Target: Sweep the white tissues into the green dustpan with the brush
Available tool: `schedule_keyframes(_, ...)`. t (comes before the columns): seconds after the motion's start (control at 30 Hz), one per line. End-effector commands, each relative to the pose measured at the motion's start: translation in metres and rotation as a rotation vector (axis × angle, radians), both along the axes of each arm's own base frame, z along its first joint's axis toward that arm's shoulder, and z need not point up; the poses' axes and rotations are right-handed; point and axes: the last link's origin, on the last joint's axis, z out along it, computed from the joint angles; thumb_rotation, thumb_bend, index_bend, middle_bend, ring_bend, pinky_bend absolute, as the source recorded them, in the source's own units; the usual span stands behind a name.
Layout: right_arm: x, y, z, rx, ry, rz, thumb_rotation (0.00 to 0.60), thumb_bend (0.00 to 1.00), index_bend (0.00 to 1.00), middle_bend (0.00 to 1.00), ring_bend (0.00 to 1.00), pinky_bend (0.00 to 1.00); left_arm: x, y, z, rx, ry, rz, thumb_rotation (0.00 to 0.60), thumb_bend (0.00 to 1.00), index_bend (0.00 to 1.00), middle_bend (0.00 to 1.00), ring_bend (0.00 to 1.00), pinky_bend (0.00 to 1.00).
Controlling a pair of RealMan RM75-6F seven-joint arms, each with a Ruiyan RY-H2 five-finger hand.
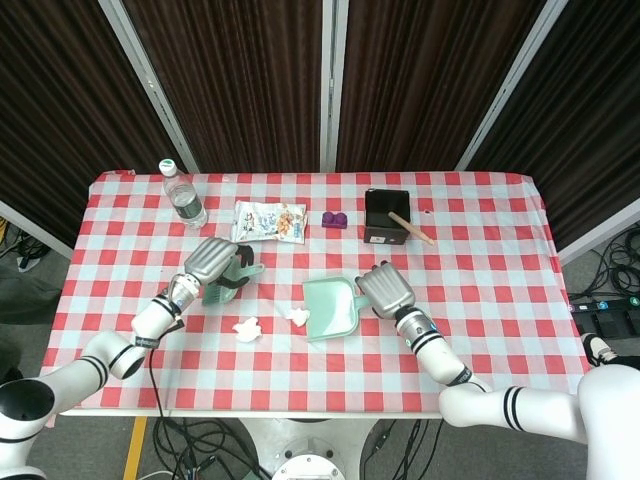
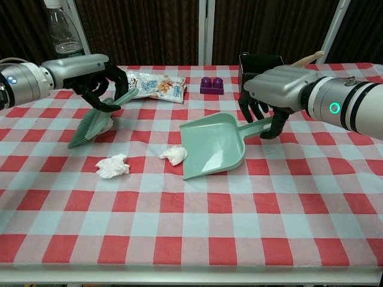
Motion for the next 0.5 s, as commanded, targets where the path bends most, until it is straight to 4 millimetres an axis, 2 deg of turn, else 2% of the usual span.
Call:
schedule_keyframes(0.03,0.002,-0.001,-0.001,-0.004,-0.003,0.001,0.6,0.54,0.68,0.58,0.42,0.4,0.009,-0.004,-0.006,-0.024,-0.029,-0.024,0.6,0.46,0.55,0.54,0.74,0.92)
schedule_keyframes(0.3,0.006,-0.003,-0.009,-0.003,-0.023,0.003,0.6,0.56,0.68,0.58,0.42,0.4,0.04,-0.021,-0.014,-0.101,-0.149,-0.09,0.6,0.46,0.55,0.54,0.74,0.92)
schedule_keyframes(0.5,0.009,-0.005,-0.017,0.01,-0.044,0.0,0.6,0.56,0.68,0.58,0.42,0.4,0.058,-0.034,-0.009,-0.161,-0.233,-0.114,0.6,0.46,0.55,0.54,0.74,0.92)
